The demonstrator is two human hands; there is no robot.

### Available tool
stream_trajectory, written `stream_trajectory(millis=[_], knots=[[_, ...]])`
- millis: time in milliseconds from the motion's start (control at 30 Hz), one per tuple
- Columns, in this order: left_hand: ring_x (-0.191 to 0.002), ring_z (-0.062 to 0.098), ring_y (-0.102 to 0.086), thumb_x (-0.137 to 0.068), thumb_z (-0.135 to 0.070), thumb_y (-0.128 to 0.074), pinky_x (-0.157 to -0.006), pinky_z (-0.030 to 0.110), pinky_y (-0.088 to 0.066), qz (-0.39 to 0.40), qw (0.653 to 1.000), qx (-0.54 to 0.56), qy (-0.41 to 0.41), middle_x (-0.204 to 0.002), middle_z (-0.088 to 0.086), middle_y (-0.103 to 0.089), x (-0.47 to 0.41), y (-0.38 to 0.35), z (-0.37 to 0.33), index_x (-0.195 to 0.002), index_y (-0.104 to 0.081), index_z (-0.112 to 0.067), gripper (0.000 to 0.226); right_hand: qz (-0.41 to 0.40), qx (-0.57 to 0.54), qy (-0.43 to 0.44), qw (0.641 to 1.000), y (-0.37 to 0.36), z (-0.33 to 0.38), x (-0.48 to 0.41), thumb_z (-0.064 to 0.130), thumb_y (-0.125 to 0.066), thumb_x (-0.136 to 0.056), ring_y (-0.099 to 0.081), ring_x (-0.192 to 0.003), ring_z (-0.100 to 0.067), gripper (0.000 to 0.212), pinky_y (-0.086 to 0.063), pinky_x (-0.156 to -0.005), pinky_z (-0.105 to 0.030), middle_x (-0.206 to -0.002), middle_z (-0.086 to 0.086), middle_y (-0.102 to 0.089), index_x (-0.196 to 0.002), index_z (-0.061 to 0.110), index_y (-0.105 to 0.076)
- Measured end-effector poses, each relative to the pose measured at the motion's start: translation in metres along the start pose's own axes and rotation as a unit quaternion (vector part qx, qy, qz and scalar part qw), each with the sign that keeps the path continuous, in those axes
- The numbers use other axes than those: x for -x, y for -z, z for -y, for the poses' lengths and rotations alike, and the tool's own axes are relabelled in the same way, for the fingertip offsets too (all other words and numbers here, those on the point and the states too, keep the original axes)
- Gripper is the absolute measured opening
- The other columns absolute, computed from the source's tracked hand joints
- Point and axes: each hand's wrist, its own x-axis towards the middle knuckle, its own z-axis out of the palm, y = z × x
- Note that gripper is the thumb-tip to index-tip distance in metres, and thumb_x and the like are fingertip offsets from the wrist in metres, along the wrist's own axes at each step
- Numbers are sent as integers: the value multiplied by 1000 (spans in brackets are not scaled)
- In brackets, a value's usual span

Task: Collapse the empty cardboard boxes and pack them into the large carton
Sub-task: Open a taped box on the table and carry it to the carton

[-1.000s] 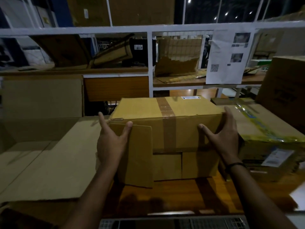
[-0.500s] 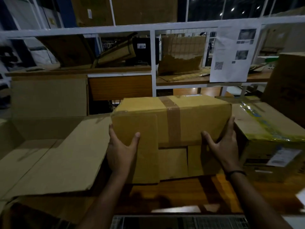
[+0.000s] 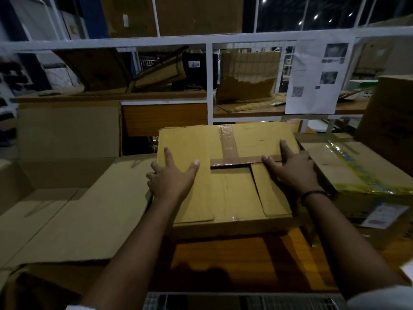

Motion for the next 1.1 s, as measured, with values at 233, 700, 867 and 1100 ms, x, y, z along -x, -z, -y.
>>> stream_trajectory(millis=[233, 700, 867, 1100], knots=[[-145, 50, -25, -75, -97, -38, -113, 61, -29, 69, 996, -64, 2, -165, 24, -13, 4, 1, 8, -162, 1, -42, 111, 28, 65, 0, 997, -12, -3, 5, 91, -37, -81, -39, -133, -49, 86, -43, -103, -60, -155, -25, -26, -154, 49, -18], [-142, 25, -36, -97, -32, -64, -117, 42, -34, 85, 923, -114, -357, -156, 2, -40, 93, -11, -48, -154, -36, -29, 63, 46, 83, 205, 974, -38, 62, 52, 46, -51, -100, -42, -135, -29, 49, -39, -111, -44, -150, -10, -43, -145, 28, -50], [-115, 24, -58, -98, -18, -60, -93, 35, -52, 89, 961, -76, -249, -131, 7, -57, 105, -8, -49, -142, -47, -18, 46, 47, 3, 240, 970, -49, 73, 56, 33, -53, -101, -60, -94, -11, 30, -53, -80, -26, -122, -1, -64, -128, 25, -64], [-152, 33, -24, -105, -40, -46, -118, 51, -32, 18, 958, -129, -257, -166, 12, -24, 85, 23, -51, -155, -36, -23, 54, 63, 0, 238, 969, -48, 71, 54, 32, -49, -103, -61, -101, -15, 32, -56, -88, -34, -125, -2, -62, -130, 22, -64]])
